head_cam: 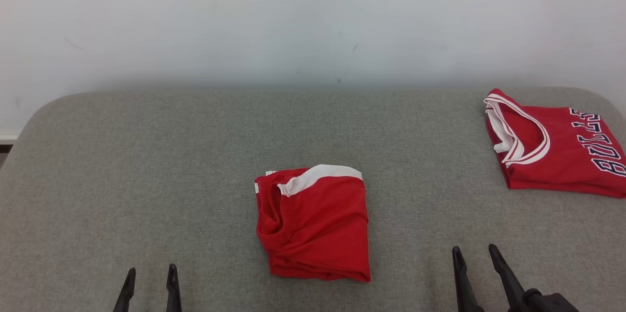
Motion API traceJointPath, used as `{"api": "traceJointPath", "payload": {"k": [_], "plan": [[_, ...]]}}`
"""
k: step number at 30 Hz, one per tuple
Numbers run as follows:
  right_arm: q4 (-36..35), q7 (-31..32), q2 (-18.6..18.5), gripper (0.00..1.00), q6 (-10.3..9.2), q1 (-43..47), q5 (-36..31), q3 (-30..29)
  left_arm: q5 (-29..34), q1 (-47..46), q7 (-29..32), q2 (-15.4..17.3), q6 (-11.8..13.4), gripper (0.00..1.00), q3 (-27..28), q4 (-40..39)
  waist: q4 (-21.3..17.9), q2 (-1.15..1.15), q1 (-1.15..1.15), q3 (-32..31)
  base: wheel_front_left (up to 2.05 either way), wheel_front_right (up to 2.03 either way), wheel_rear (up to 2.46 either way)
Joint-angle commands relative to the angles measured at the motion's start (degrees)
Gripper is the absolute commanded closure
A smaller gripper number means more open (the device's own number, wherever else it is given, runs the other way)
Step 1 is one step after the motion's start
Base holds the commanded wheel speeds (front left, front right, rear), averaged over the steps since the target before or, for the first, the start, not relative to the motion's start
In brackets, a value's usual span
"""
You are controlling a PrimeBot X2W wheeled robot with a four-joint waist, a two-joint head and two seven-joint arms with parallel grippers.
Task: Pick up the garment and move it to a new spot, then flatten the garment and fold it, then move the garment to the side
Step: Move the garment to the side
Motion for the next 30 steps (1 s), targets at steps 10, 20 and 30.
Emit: {"api": "traceJointPath", "payload": {"k": [10,20,30], "plan": [[1.1,-0.2,0.1,0.0,-0.18,-3.1,-0.6,1.5,0.1,-1.0,-0.2,0.0,0.0,0.0,-0.4,0.4,2.1,0.0,0.0,0.5,0.0,0.0,0.0],[17.6,-0.1,0.1,0.0,-0.18,-17.1,-0.8,4.9,-0.3,-2.7,-0.2,0.0,-0.5,0.0,-2.2,1.2,7.6,0.0,0.0,3.1,0.0,0.0,0.0],[39.1,4.6,0.1,0.0,-0.18,-31.6,2.8,2.8,-1.1,-4.8,-0.2,-0.1,-0.9,0.0,-4.2,2.2,12.4,0.0,0.0,4.9,0.0,0.0,0.0]]}}
